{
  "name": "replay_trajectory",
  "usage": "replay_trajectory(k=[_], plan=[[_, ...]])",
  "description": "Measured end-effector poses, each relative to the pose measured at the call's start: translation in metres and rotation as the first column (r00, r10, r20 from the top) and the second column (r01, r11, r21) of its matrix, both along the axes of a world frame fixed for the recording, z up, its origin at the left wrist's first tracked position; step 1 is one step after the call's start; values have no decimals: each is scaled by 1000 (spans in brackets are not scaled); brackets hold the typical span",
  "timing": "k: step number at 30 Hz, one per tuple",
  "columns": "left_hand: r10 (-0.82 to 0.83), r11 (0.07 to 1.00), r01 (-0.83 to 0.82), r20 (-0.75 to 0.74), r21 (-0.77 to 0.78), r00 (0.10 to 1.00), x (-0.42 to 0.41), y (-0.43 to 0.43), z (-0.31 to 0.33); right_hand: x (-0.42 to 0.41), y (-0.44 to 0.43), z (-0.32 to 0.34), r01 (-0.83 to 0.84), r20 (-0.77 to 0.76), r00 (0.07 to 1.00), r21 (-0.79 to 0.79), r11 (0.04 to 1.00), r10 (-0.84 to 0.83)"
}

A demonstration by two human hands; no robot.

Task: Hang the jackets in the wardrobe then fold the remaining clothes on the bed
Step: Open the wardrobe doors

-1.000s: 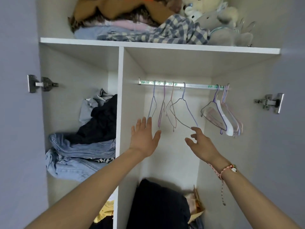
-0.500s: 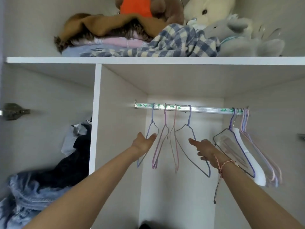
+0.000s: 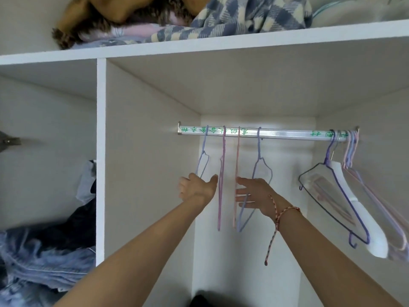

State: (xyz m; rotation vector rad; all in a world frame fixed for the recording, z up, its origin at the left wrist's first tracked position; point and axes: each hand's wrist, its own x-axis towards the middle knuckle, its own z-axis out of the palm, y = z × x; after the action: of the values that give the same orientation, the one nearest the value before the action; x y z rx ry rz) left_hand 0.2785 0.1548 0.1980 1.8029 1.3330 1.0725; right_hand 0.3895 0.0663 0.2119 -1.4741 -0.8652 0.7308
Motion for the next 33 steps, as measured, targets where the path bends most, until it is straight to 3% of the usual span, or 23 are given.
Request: replay_trajectory(k=[4, 6, 10, 15, 20, 23, 29, 33], plan=[[-3, 994, 1, -14, -107, 1000, 2, 8, -3, -4, 4, -1, -27, -73, 997, 53, 998, 31], [-56, 979, 71, 82, -193, 995, 2, 15, -3, -7, 6, -1, -48, -75, 996, 50, 998, 51], [-217, 935, 242, 120, -258, 969, 5, 12, -3, -13, 14, -1, -30, -44, 999, 42, 999, 32], [-319, 862, 436, 391, -258, 863, 13, 3, -1, -21, 19, -2, -34, 8, 999, 39, 999, 34], [-286, 928, 352, 377, -120, 881, 19, -15, 2, -28, 25, -3, -13, 97, 995, 55, 998, 8], [-303, 934, 353, 398, -57, 866, 22, -21, 4, -35, 26, -1, -11, 18, 1000, 106, 994, 9], [-314, 948, 286, 291, 137, 904, 11, -32, 5, -38, 22, -3, -24, -178, 982, 216, 976, 63], [-325, 946, 310, 271, 100, 906, 6, -33, 7, -42, 28, -4, -41, -190, 978, 207, 977, 82]])
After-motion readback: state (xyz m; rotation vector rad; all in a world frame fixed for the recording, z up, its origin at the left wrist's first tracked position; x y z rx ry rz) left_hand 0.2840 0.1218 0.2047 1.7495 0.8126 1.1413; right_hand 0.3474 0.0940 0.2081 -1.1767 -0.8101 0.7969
